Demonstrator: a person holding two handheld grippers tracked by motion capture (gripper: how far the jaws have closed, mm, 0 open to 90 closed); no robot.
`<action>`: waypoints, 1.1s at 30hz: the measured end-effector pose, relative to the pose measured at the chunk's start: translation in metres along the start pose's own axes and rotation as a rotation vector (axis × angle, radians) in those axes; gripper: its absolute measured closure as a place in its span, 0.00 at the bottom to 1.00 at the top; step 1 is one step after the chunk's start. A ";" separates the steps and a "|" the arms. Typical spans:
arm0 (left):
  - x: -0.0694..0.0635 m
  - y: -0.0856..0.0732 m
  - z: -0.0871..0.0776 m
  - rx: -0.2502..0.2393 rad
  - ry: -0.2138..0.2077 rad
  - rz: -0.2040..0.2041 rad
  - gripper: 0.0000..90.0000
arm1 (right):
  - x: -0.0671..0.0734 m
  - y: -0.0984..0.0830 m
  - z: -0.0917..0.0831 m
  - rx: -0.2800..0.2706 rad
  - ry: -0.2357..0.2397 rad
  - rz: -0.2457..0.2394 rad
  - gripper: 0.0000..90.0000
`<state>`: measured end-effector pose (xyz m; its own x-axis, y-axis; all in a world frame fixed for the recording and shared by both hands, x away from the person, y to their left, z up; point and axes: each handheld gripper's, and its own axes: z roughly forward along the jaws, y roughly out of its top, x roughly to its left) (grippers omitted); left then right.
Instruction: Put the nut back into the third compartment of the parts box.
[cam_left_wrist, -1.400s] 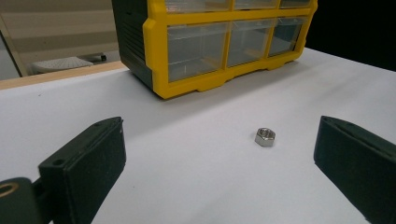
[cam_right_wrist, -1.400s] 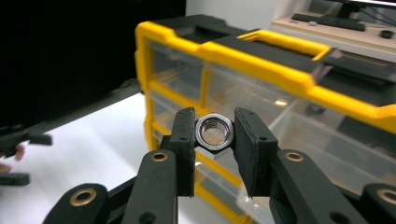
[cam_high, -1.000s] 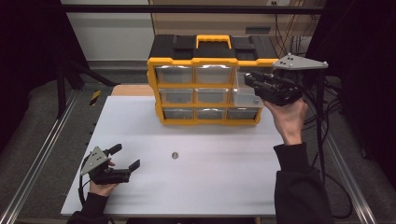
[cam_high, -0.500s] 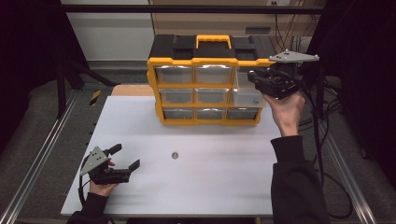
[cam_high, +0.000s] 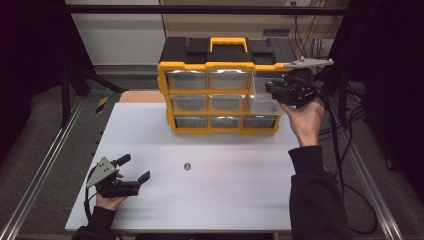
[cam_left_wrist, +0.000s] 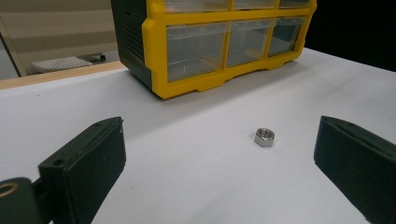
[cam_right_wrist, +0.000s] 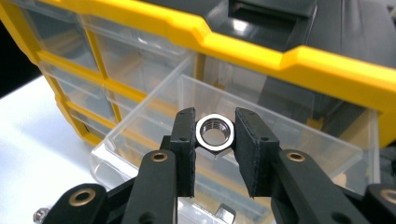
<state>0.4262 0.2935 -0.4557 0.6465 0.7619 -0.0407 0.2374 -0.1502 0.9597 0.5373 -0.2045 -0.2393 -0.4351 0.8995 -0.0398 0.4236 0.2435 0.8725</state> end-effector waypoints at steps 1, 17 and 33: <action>0.000 0.000 0.000 -0.001 0.000 0.000 0.02 | 0.001 0.000 0.000 0.009 -0.007 -0.002 0.77; 0.000 0.000 -0.001 -0.004 0.003 -0.004 0.02 | 0.017 -0.014 -0.041 -0.343 0.046 -0.032 0.19; 0.000 0.001 -0.001 -0.004 0.005 -0.003 0.02 | 0.055 -0.071 -0.052 -0.380 0.136 -0.043 0.01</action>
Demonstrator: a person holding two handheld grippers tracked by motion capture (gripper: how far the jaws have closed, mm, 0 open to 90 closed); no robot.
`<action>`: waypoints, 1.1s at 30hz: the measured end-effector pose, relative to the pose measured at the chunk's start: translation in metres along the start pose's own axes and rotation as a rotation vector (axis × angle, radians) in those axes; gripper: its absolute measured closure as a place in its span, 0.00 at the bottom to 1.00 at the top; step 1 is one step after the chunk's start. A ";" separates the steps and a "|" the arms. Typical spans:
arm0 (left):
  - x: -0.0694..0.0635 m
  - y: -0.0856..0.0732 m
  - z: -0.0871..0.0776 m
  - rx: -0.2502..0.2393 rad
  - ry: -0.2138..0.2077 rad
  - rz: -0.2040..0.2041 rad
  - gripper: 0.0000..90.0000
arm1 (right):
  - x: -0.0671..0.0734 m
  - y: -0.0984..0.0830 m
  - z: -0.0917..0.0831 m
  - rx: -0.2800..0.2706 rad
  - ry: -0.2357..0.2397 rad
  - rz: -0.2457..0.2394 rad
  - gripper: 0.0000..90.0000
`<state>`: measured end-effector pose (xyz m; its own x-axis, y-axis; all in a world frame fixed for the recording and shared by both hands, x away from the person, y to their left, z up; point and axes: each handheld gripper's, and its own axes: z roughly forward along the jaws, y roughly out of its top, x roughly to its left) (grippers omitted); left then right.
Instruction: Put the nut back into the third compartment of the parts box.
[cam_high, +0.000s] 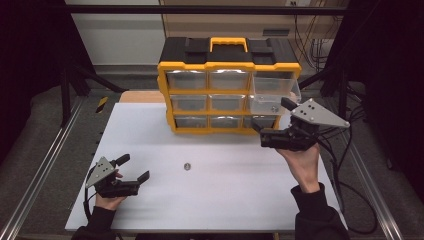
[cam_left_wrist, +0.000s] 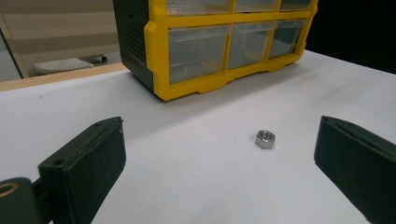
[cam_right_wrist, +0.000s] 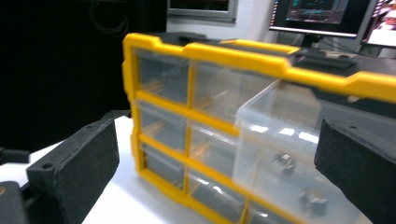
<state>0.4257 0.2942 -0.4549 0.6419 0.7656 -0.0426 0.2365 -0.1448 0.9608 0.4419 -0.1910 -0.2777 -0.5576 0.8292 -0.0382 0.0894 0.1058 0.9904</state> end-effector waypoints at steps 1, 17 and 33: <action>0.000 0.000 0.000 0.001 0.000 0.002 0.02 | 0.002 -0.003 0.000 0.001 0.005 0.007 0.01; -0.001 0.000 0.000 0.000 -0.001 0.004 0.02 | 0.032 -0.053 0.029 0.098 0.096 0.030 0.01; -0.001 0.000 0.001 0.001 -0.002 0.007 0.02 | 0.060 -0.082 0.072 0.166 0.169 0.019 0.01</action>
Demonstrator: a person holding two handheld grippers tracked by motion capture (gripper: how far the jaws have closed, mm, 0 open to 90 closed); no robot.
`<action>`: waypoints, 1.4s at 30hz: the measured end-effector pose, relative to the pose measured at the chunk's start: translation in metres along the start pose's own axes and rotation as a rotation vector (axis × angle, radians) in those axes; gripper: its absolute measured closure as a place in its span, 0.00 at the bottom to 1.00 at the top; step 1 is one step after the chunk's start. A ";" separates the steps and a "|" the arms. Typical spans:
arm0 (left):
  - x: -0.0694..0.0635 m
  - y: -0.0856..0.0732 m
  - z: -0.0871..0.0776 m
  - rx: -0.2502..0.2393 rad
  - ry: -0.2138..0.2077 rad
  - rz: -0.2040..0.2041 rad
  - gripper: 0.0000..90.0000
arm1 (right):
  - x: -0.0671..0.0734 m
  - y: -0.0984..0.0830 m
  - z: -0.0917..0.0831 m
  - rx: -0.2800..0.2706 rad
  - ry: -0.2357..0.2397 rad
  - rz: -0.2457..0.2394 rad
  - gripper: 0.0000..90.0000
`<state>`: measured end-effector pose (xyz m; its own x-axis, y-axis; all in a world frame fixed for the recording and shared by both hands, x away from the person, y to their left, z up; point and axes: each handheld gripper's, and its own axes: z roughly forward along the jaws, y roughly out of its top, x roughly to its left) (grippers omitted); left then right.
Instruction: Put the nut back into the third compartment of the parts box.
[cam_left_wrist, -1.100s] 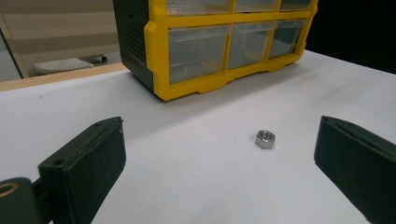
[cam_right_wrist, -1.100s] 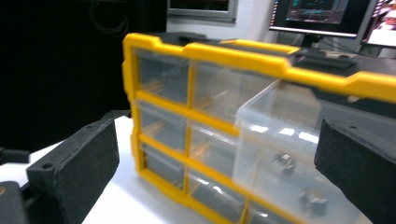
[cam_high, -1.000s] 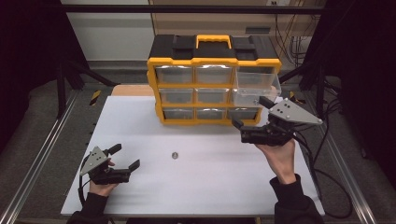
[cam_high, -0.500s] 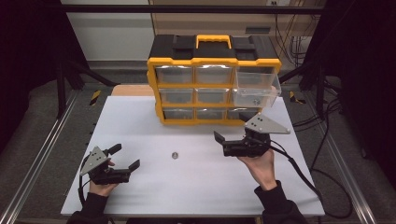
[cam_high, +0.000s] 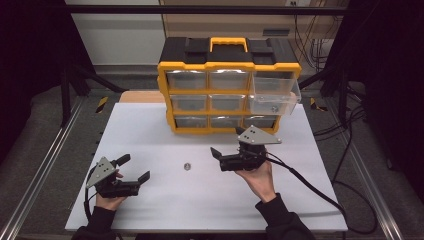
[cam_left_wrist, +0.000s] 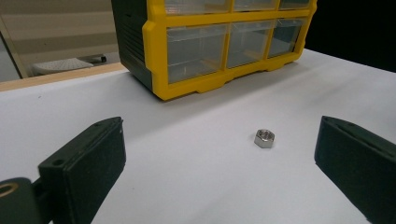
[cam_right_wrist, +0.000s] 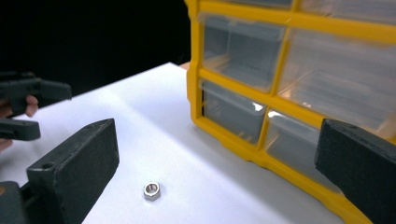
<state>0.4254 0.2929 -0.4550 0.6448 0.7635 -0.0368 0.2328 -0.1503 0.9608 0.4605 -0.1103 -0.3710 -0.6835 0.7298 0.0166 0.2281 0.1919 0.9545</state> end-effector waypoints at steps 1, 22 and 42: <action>0.000 0.000 0.000 0.000 0.000 -0.001 0.02 | 0.002 -0.001 0.004 0.009 0.000 -0.002 0.01; 0.000 0.000 0.000 -0.003 0.000 -0.006 0.02 | 0.028 -0.019 0.070 0.120 0.055 -0.019 0.02; 0.000 0.000 0.000 -0.004 -0.001 -0.006 0.02 | 0.042 -0.064 0.128 0.304 0.079 -0.001 0.15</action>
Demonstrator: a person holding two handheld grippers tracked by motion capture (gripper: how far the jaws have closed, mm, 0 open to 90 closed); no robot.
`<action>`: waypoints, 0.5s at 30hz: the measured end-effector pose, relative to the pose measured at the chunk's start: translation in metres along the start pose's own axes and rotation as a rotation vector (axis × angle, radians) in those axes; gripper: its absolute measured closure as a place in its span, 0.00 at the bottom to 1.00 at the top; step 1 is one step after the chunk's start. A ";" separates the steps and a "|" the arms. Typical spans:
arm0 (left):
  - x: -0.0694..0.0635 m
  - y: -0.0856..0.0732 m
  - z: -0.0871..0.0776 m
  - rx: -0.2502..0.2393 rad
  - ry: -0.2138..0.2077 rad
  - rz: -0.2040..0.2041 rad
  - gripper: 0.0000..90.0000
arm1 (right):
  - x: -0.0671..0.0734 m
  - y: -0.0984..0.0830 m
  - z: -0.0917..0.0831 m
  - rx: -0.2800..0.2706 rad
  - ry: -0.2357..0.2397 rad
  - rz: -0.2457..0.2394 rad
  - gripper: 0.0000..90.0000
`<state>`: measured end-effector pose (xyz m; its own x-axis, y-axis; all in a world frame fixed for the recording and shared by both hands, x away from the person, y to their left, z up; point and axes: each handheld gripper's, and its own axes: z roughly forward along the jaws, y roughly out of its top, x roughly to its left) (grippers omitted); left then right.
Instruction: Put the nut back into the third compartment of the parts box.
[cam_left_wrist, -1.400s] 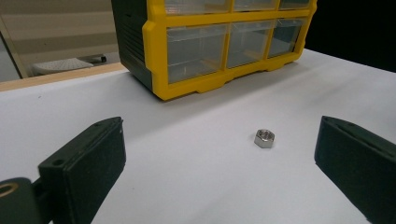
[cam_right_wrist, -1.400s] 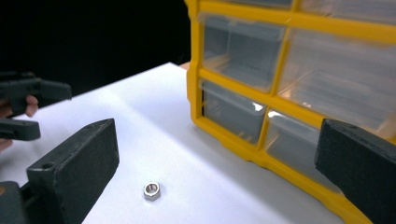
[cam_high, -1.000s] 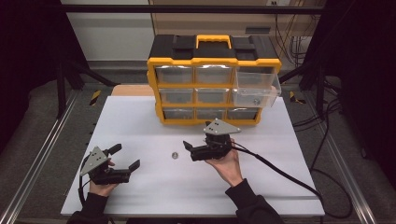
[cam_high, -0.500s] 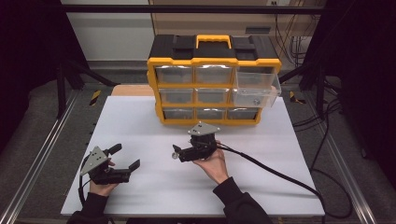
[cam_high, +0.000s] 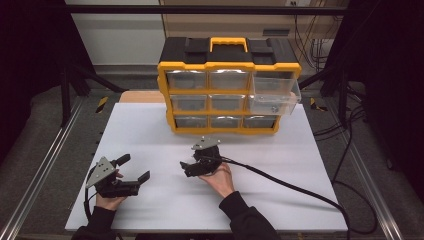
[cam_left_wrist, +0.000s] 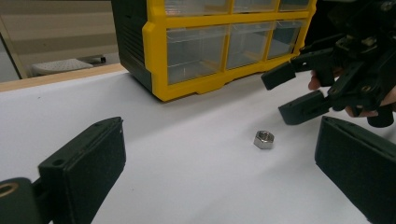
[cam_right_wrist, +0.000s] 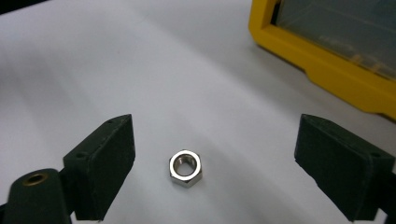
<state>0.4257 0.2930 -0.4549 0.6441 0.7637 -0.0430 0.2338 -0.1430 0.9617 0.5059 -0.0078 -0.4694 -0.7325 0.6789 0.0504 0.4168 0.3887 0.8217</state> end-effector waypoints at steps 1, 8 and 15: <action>0.000 0.000 0.000 -0.001 -0.001 0.000 0.02 | 0.001 -0.002 0.003 0.010 0.003 -0.004 0.17; 0.000 0.000 0.000 -0.001 0.000 -0.001 0.02 | 0.002 -0.009 0.017 0.066 0.021 0.000 0.33; 0.001 0.000 0.000 -0.001 -0.001 0.003 0.02 | 0.001 -0.013 0.022 0.100 0.056 0.001 0.50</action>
<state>0.4258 0.2936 -0.4548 0.6453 0.7629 -0.0399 0.2312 -0.1452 0.9620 0.5118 0.0016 -0.4930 -0.7600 0.6443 0.0851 0.4667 0.4500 0.7614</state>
